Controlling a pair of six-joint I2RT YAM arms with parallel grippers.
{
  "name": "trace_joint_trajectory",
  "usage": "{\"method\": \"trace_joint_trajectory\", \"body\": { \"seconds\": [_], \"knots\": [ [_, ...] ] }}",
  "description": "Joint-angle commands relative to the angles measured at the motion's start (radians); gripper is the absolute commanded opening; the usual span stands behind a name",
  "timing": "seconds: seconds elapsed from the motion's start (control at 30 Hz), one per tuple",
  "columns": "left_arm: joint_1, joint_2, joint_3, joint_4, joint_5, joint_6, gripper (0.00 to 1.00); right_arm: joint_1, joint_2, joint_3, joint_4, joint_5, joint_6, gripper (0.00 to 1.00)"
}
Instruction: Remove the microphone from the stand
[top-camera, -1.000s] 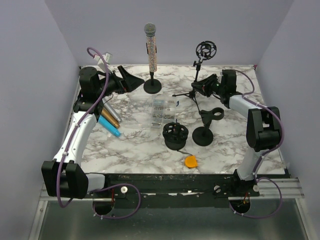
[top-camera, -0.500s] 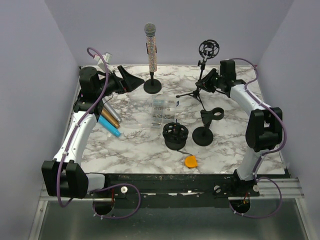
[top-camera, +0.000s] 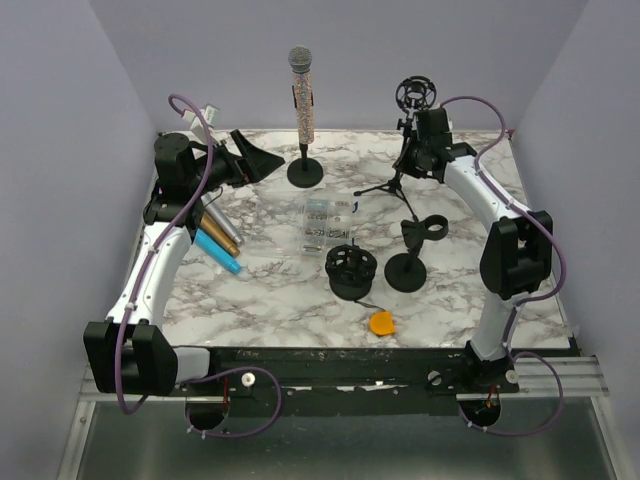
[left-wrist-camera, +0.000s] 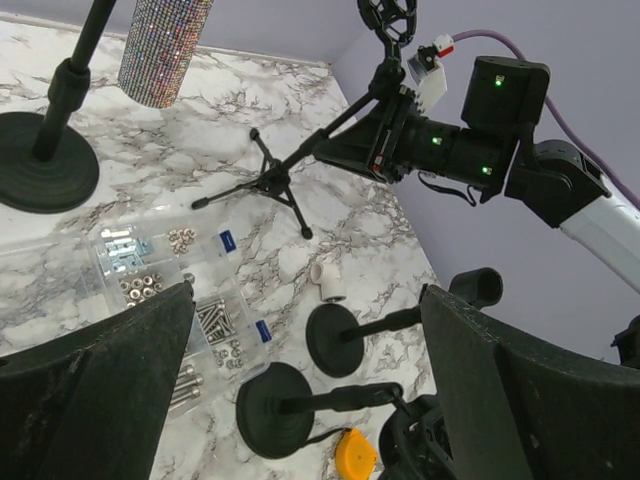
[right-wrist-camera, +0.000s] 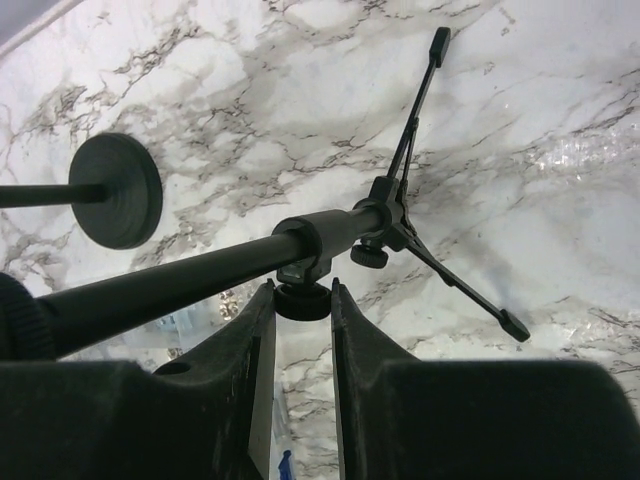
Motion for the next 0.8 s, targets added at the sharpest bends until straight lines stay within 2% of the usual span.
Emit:
{"method": "trace_joint_trajectory", "body": {
  "seconds": [0.0, 0.1, 0.2, 0.33, 0.5, 0.77],
  "knots": [
    [0.009, 0.005, -0.008, 0.025, 0.030, -0.009, 0.93, 0.024, 0.046, 0.043, -0.118, 0.122, -0.070, 0.18],
    [0.011, 0.006, -0.008, 0.023, 0.032, -0.010, 0.93, 0.025, 0.026, 0.039, -0.094, 0.078, -0.068, 0.23],
    [0.012, 0.007, -0.010, 0.025, 0.032, -0.009, 0.93, 0.022, -0.014, 0.006, -0.042, 0.008, -0.055, 0.38],
    [0.012, 0.005, -0.012, 0.026, 0.034, -0.009, 0.93, -0.003, -0.058, -0.042, 0.020, -0.120, -0.015, 0.49],
    [0.011, 0.008, -0.010, 0.027, 0.035, -0.008, 0.93, -0.060, -0.114, -0.137, 0.117, -0.267, 0.054, 0.51],
    [0.011, 0.009, -0.014, 0.030, 0.039, -0.012, 0.93, -0.159, -0.182, -0.406, 0.475, -0.518, 0.262, 0.51]
  ]
}}
